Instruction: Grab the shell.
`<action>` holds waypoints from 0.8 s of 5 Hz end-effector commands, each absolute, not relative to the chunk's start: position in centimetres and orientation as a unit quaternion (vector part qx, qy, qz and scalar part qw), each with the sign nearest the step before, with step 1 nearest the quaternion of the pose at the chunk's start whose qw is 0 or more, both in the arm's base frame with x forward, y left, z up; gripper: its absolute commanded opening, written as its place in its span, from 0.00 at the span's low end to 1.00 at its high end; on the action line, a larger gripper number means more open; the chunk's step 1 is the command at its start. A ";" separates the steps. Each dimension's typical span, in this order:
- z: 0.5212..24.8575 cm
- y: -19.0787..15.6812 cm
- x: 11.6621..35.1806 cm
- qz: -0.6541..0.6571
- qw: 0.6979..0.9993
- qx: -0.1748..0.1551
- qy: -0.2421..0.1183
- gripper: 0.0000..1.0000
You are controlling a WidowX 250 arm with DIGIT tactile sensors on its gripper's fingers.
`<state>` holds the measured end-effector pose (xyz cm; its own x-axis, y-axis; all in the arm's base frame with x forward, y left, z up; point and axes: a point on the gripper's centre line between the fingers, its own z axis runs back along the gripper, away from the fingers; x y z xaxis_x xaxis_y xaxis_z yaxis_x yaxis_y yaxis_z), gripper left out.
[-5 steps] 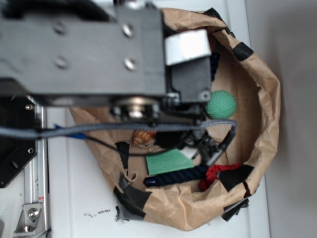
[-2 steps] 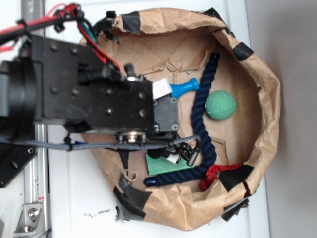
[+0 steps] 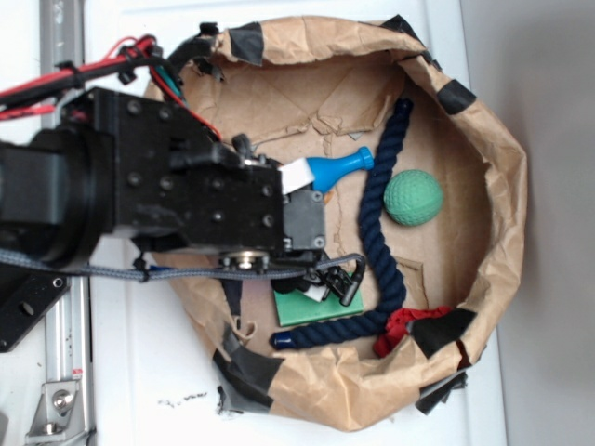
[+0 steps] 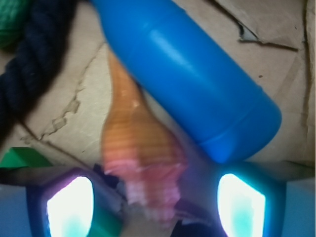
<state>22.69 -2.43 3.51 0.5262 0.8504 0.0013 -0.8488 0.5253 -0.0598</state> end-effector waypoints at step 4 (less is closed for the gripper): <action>1.5 -0.3 23.2 0.406 0.914 0.005 -0.012 0.00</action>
